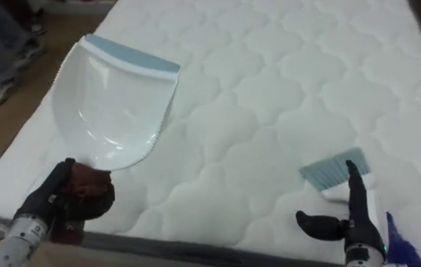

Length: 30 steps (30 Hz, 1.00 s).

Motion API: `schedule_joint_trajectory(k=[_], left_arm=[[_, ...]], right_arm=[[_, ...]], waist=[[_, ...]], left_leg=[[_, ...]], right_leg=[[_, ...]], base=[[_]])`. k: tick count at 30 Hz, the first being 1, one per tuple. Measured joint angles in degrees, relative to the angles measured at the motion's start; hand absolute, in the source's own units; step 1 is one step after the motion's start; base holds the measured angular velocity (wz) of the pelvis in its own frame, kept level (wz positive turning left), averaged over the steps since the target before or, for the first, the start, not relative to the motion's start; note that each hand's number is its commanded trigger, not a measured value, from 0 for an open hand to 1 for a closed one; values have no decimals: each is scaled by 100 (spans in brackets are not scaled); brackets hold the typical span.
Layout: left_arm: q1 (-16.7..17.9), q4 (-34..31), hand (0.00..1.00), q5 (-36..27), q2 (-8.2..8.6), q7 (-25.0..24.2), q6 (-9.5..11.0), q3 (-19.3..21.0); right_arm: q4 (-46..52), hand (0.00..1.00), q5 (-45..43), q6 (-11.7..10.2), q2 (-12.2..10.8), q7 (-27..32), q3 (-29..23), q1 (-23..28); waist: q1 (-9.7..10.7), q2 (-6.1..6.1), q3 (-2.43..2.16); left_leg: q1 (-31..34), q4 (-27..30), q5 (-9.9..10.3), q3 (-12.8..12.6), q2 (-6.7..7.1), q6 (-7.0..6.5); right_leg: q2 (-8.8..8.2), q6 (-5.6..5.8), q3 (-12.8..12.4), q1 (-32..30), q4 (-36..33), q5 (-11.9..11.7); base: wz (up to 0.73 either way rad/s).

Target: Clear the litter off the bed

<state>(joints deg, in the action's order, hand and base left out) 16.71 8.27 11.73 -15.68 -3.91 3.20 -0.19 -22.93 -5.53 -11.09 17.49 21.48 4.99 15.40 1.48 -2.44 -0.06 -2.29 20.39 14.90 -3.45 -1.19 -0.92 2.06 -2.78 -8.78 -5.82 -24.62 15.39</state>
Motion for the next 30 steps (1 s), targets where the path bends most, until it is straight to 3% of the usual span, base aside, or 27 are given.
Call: schedule_joint_trajectory(k=[3,5,7,9,11,12,13,16,17,18,19,20,21,23,26,30], left_arm=[[70,109,100,-32,111,29,89,-2],[47,273,100,-56,176,133,202,-8],[45,296,100,-115,178,174,207,-11],[62,319,100,-240,181,241,207,-13],[54,456,100,-433,192,289,211,-25],[21,580,84,-557,196,333,208,-45],[-2,639,3,-610,196,337,208,-47],[-74,745,0,-677,223,347,214,-69],[-102,779,0,-680,226,376,214,-57],[-96,896,0,-752,226,446,214,-41],[-97,974,0,-782,233,498,214,-36],[-92,1113,0,-810,247,578,209,-33],[-92,1151,0,-914,246,599,190,-25],[-119,1153,0,-985,251,613,190,-35],[-294,1495,0,-995,302,703,238,-61],[-324,2070,0,-1009,370,1059,232,-59]], right_arm=[[68,0,0,2,-3,-90,8,44],[69,0,38,1,3,-79,-4,22],[66,0,77,0,-2,-36,-2,21],[44,0,80,3,-65,4,2,26],[45,0,57,3,-170,89,6,5],[44,0,24,13,-225,102,7,-43],[44,0,24,19,-258,102,7,-76],[-54,0,33,61,-329,80,72,-162],[-151,0,45,87,-330,77,110,-229],[-312,0,37,100,-334,60,176,-313],[-390,0,30,113,-340,38,197,-354],[-531,0,23,120,-344,2,233,-381],[-610,0,6,145,-347,-47,235,-373],[-663,0,5,218,-351,-96,222,-318],[-884,0,23,249,-383,-250,188,-268],[-968,0,-126,241,-429,-418,121,-246]], waist=[[59,63,50],[110,74,54],[139,48,31],[151,163,96],[146,215,98],[159,209,93],[165,206,95],[108,153,76],[22,114,83],[-35,95,85],[-41,80,83],[-51,37,68],[-18,30,64],[122,51,74],[169,123,92],[115,209,49]], left_leg=[[78,218,3,43,-9,23],[-13,83,6,65,-6,50],[-152,-108,7,47,-15,55],[-240,-147,7,-21,-17,55],[-225,-60,26,-152,-29,84],[-213,-2,67,-148,-31,144],[-177,66,87,-144,-30,158],[-177,145,184,-181,-4,150],[-286,66,231,-391,-12,137],[-363,23,237,-588,1,130],[-400,10,250,-606,13,108],[-462,-89,278,-595,37,68],[-485,-152,320,-570,49,29],[-458,-235,334,-404,83,15],[-592,-527,334,-413,102,14],[-624,-797,317,-419,92,-25]], right_leg=[[132,-22,-434,-23,-11,-70],[195,-4,-587,-54,-7,-96],[237,3,-599,-116,-12,-147],[260,4,-661,-65,3,-148],[263,5,-692,-34,22,-147],[277,15,-733,-29,6,-141],[282,24,-768,-32,-11,-136],[315,90,-870,-79,-137,-112],[327,104,-678,-181,-243,-92],[215,102,-193,-235,-318,-94],[139,89,125,-237,-326,-99],[-2,46,631,-262,-341,-124],[-58,32,824,-289,-344,-131],[-105,24,903,-280,-275,-155],[-60,87,896,-255,-170,-237],[-6,132,883,-270,20,-398]], base=[[-89],[-46],[-28],[-15],[-12],[-11],[-14],[-29],[-61],[-65],[-68],[-51],[-39],[13],[9],[-3]])
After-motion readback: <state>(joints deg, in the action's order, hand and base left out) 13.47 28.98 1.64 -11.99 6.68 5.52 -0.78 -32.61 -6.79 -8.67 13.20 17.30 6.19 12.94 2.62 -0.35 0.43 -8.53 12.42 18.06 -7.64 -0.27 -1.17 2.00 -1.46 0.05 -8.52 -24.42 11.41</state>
